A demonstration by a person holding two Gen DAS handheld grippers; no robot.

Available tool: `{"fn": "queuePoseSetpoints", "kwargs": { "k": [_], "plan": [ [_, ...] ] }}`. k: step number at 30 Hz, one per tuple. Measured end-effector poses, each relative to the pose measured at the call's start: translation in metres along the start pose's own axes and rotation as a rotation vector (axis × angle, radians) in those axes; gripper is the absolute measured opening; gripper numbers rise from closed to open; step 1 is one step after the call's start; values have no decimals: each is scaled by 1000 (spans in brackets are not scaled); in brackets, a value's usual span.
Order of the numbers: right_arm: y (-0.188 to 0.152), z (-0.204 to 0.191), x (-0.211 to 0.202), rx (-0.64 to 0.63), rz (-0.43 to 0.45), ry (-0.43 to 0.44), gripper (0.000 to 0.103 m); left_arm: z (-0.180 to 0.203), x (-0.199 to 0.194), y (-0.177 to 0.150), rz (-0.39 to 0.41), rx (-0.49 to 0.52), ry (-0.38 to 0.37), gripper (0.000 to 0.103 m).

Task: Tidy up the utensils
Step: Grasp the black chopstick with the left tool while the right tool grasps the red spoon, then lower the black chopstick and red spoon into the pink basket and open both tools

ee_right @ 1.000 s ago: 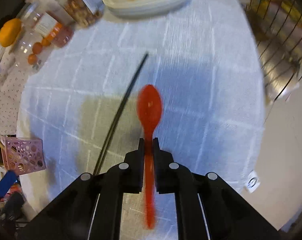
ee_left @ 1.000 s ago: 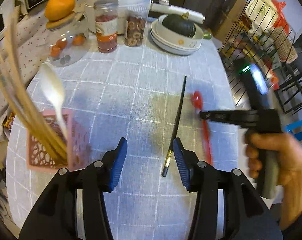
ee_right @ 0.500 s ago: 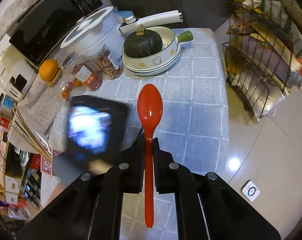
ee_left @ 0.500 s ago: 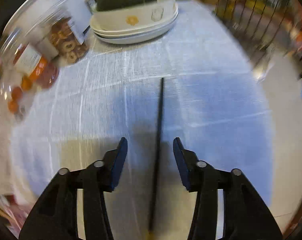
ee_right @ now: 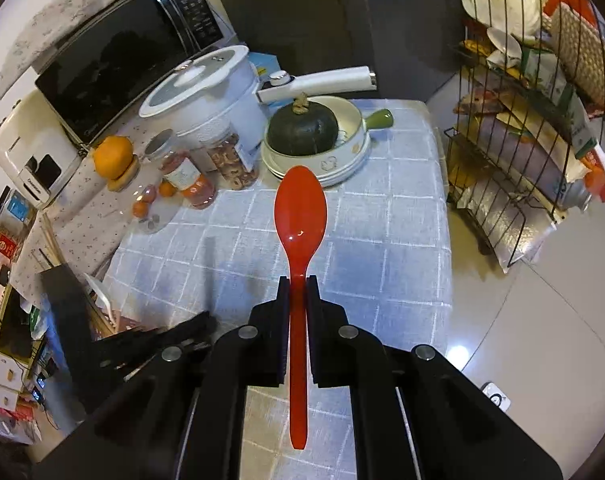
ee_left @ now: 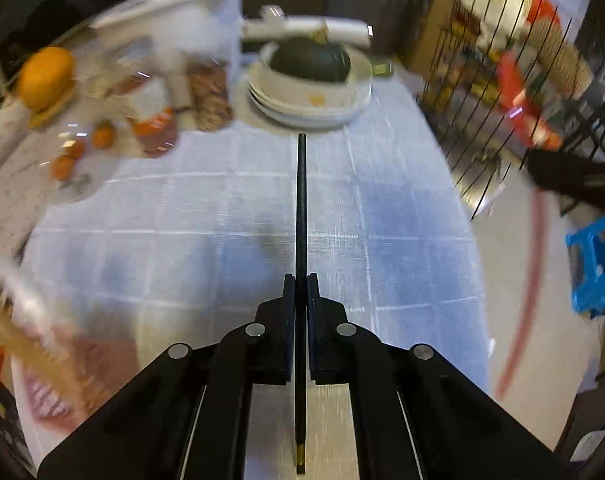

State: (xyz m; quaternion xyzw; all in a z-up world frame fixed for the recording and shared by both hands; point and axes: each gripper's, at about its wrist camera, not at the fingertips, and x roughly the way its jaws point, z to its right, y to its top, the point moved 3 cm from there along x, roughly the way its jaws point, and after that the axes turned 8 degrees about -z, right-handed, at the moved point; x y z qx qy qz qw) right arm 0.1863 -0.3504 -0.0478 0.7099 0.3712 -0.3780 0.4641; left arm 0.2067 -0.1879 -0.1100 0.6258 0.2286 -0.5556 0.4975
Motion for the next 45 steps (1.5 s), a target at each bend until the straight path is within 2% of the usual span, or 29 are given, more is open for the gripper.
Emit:
{"fn": "queuePoseSetpoints", "kwargs": {
  "k": [4, 8, 15, 18, 26, 36, 43, 45],
  "plan": [
    [-4, -24, 1, -54, 14, 41, 8, -4, -56, -10, 113, -3, -3, 4],
    [-7, -49, -6, -123, 61, 72, 8, -32, -105, -24, 205, -56, -10, 4],
    [-12, -78, -1, -188, 93, 66, 8, -100, -153, -29, 381, -200, 2, 4],
    [-12, -91, -1, -206, 118, 83, 8, -121, -168, -33, 459, -236, 49, 4],
    [-18, -129, 1, -271, 170, 107, 8, -160, -177, -34, 552, -329, 49, 4],
    [-25, -164, -5, -313, 257, 173, 8, -169, -166, -33, 630, -316, 103, 4],
    [-32, -179, -10, -338, 310, 216, 8, -170, -126, -40, 582, -300, 123, 4],
    [-33, -183, -10, -345, 319, 224, 8, -172, -114, -45, 573, -317, 103, 4]
  ]
}}
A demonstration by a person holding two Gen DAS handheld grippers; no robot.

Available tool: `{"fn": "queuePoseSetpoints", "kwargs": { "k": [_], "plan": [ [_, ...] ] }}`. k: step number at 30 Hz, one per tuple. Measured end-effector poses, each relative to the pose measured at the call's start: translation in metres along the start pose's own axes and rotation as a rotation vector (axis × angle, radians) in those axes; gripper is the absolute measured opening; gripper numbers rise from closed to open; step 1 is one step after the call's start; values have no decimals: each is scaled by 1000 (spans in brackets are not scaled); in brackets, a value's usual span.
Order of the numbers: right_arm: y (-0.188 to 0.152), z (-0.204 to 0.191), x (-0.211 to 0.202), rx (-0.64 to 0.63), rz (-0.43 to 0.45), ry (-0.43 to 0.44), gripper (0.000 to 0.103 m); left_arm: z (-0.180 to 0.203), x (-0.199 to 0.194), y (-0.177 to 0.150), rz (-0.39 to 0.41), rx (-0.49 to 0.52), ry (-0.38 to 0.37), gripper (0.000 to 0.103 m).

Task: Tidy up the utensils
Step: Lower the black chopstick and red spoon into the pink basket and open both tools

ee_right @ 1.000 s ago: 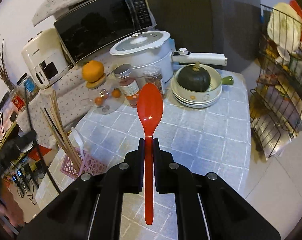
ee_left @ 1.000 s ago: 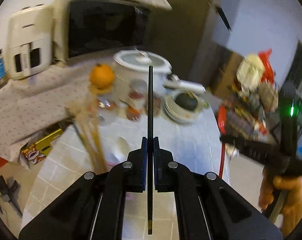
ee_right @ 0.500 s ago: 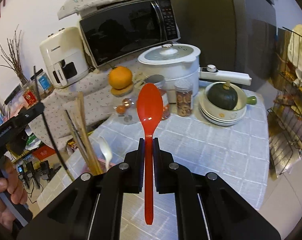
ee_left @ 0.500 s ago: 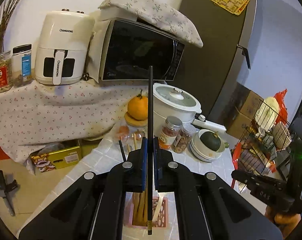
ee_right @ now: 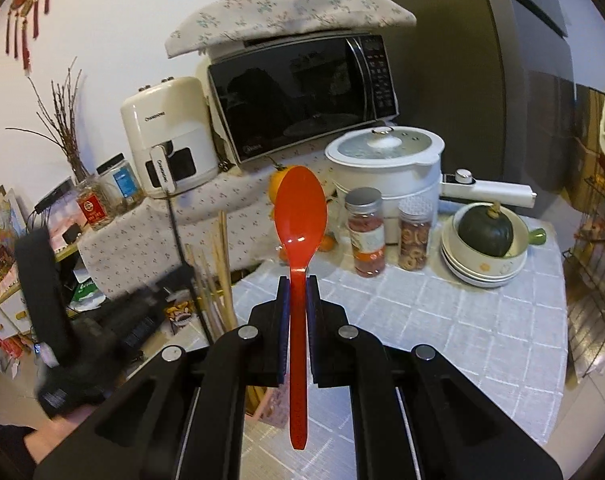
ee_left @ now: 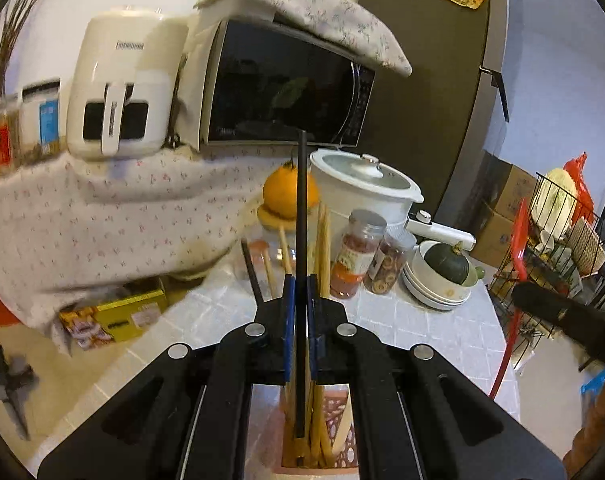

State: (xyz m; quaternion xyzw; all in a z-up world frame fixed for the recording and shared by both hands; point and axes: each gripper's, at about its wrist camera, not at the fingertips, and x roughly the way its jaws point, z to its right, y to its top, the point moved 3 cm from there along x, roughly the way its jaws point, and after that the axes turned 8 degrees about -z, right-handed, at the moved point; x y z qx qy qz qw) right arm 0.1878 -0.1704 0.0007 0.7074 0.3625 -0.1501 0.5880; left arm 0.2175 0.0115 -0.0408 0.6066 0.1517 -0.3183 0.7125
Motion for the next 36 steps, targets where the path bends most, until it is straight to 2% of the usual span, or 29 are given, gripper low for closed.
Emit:
{"fn": "queuePoseSetpoints", "kwargs": {
  "k": [8, 11, 12, 13, 15, 18, 23, 24, 26, 27, 29, 31, 36],
  "plan": [
    [-6, -12, 11, -24, -1, 22, 8, 8, 10, -21, -59, 55, 18, 4],
    [-8, -15, 19, -20, -6, 27, 8, 4, 9, -18, -132, 34, -23, 6],
    [-8, -16, 20, -18, -4, 32, 8, 2, 8, -16, -167, 15, -41, 13],
    [-8, -17, 23, -13, 0, 38, 8, 0, 5, -14, -184, 2, -51, 26],
    [-8, -20, 28, -5, 11, 47, 8, -4, -12, -6, -158, -6, -61, 33],
    [-5, -25, 34, 1, 38, 44, 8, -7, -26, 2, -168, 7, -43, 36],
    [0, -37, 34, 11, 130, 67, 8, -19, -28, -3, -273, -43, -18, 38],
    [-2, -42, 37, -7, 138, 59, 8, -20, -27, -5, -295, -35, 3, 41],
    [-8, -48, 44, -46, 143, 29, 9, -24, -24, -9, -335, -30, 39, 55],
    [-12, -50, 49, -63, 138, 16, 9, -26, -22, -12, -357, -37, 55, 63],
    [-23, -51, 62, -76, 95, 11, 10, -27, -21, -15, -376, -44, 45, 64],
    [-31, -51, 69, -94, 65, 3, 10, -30, -21, -17, -394, -45, 71, 65],
    [-38, -53, 69, -115, 19, 10, 10, -35, -27, -17, -399, -61, 71, 68]
  ]
}}
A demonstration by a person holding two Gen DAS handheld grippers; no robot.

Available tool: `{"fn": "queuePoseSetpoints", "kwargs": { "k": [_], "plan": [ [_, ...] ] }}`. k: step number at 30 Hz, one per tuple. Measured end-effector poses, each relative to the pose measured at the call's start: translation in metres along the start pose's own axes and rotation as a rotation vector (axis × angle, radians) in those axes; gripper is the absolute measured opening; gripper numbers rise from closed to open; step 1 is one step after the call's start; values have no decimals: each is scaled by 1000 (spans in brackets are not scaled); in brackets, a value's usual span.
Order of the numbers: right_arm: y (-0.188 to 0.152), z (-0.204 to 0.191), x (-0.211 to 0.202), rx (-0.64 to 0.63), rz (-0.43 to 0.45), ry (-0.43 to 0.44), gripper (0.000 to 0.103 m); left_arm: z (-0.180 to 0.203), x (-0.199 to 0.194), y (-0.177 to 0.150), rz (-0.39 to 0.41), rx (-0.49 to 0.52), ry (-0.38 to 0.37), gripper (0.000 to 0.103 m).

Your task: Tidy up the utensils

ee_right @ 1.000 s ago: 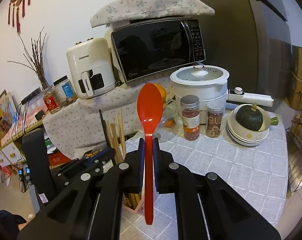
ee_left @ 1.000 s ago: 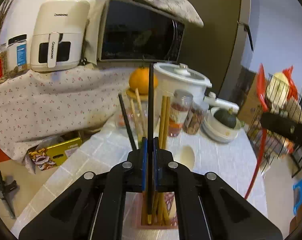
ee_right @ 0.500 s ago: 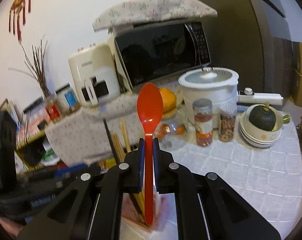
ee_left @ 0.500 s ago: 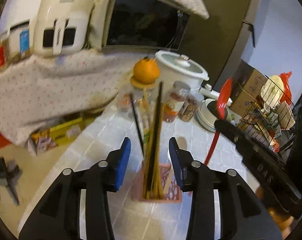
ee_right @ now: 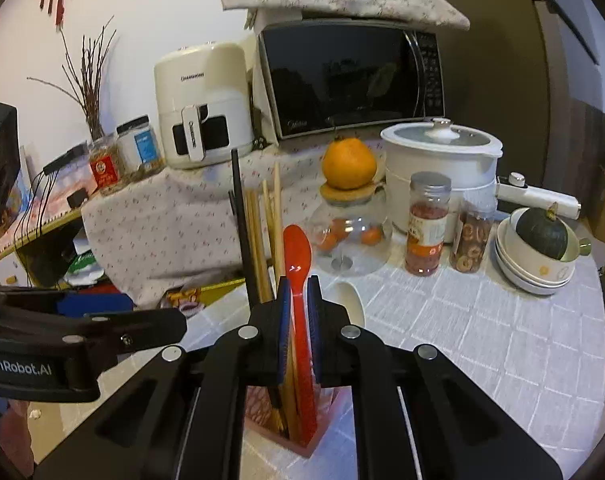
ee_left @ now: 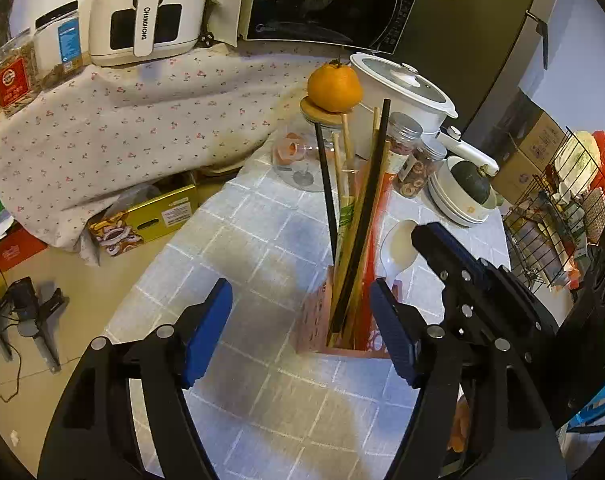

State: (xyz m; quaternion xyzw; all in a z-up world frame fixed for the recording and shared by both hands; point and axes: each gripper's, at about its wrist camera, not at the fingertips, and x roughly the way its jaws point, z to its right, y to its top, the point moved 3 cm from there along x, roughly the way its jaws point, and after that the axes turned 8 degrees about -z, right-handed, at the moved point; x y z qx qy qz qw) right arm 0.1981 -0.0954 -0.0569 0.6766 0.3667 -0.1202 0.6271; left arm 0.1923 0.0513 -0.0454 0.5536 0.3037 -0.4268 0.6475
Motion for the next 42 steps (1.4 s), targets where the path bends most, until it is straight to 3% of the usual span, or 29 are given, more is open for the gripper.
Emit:
{"fn": "queuePoseSetpoints", "kwargs": {
  "k": [9, 13, 15, 19, 21, 25, 27, 30, 35, 42],
  "plan": [
    [-12, 5, -44, 32, -67, -15, 11, 12, -5, -17, -33, 51, 16, 68],
    [-29, 7, -79, 110, -107, -21, 11, 21, -21, -29, -17, 84, 6, 70],
    [-40, 4, -96, 148, -162, -13, 20, 28, -31, -37, -5, 105, 4, 77],
    [-59, -13, -133, 124, -205, 7, 27, 39, -54, -66, 8, 146, 29, 88],
    [-70, -18, -151, 138, -222, 14, 51, 39, -62, -84, -8, 147, 50, 94],
    [-91, -31, -187, 147, -244, -18, 67, 38, -88, -112, -20, 149, 58, 96],
    [-98, -35, -202, 147, -243, -34, 79, 39, -105, -123, 5, 156, 45, 96],
    [-105, -46, -225, 137, -253, -48, 89, 42, -130, -136, 54, 168, 51, 96],
    [-98, -57, -249, 111, -250, -79, 96, 46, -157, -148, 56, 180, 66, 96],
    [-86, -63, -262, 88, -252, -115, 96, 50, -182, -155, 82, 197, 65, 96]
  ]
}}
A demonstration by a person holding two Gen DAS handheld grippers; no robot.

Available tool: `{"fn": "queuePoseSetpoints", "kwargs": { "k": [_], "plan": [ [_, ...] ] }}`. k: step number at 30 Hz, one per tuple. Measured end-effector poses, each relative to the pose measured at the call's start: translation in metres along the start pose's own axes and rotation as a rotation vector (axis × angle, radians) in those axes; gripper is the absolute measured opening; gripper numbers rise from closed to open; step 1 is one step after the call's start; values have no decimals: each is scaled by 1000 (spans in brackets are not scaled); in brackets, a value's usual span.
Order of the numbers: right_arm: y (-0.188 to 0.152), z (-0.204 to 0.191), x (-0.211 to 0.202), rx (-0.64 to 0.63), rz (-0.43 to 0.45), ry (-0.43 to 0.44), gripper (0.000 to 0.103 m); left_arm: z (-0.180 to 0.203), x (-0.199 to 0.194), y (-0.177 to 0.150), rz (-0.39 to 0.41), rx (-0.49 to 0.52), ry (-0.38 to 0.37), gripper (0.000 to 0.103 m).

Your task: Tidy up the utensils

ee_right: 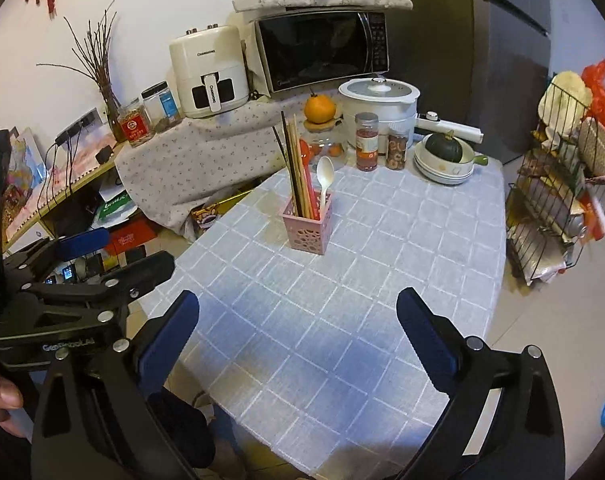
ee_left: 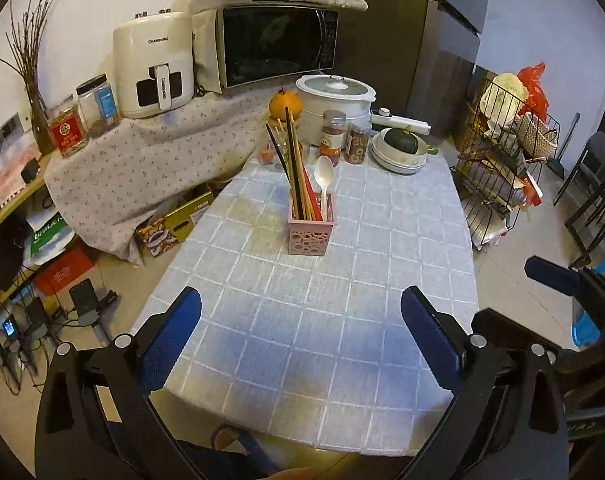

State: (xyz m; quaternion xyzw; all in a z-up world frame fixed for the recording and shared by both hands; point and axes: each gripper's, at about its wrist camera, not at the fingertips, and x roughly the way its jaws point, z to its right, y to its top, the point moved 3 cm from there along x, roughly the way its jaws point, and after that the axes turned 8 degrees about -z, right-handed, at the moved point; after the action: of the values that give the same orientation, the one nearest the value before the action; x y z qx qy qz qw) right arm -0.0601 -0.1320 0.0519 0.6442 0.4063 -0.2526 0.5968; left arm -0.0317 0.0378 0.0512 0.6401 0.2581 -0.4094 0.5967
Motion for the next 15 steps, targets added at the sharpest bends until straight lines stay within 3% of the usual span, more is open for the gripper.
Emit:
{"fn": "queuePoseSetpoints", "kwargs": {
  "k": [15],
  "plan": [
    [2, -5, 4, -13, 0, 12, 96, -7, -3, 1, -9, -28, 22, 96]
  ]
}}
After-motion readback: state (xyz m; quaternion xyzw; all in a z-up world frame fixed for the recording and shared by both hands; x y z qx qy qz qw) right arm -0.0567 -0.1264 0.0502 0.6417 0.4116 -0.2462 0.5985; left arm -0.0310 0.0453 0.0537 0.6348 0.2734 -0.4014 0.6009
